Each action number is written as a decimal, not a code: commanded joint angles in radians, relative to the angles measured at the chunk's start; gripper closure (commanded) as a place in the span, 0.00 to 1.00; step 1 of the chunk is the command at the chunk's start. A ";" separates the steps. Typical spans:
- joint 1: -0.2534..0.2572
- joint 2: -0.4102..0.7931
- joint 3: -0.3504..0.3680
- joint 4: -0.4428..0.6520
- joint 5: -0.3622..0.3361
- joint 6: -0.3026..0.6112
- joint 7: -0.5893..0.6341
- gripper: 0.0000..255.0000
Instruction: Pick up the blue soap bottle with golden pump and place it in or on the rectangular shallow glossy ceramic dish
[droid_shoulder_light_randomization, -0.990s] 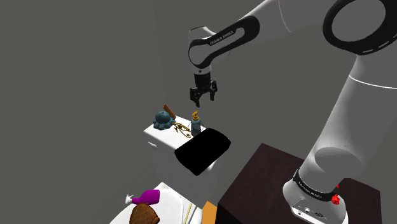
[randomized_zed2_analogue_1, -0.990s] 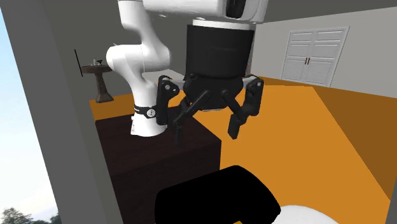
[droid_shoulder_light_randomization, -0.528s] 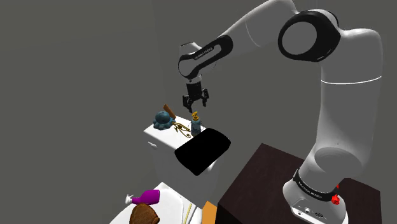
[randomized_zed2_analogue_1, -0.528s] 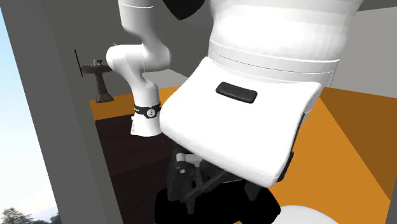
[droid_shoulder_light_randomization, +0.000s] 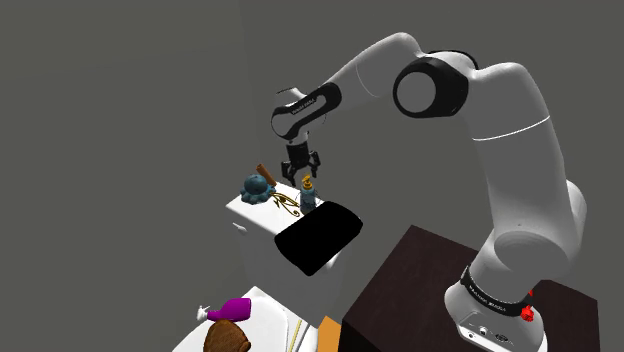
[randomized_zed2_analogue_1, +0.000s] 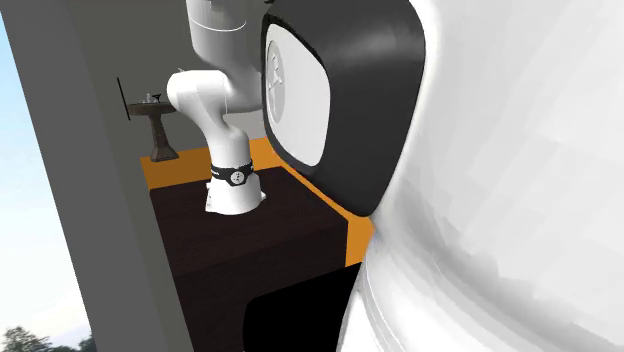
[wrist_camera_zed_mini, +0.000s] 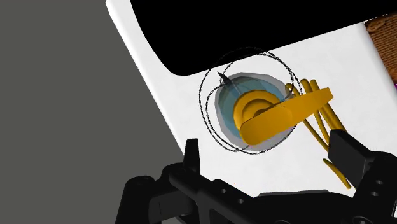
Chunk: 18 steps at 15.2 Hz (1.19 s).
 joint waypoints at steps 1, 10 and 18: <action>0.000 0.017 -0.001 -0.004 0.000 0.020 0.001 0.00; 0.000 0.036 -0.001 -0.038 -0.001 0.073 0.002 0.00; 0.000 0.035 -0.001 -0.038 -0.001 0.073 0.002 1.00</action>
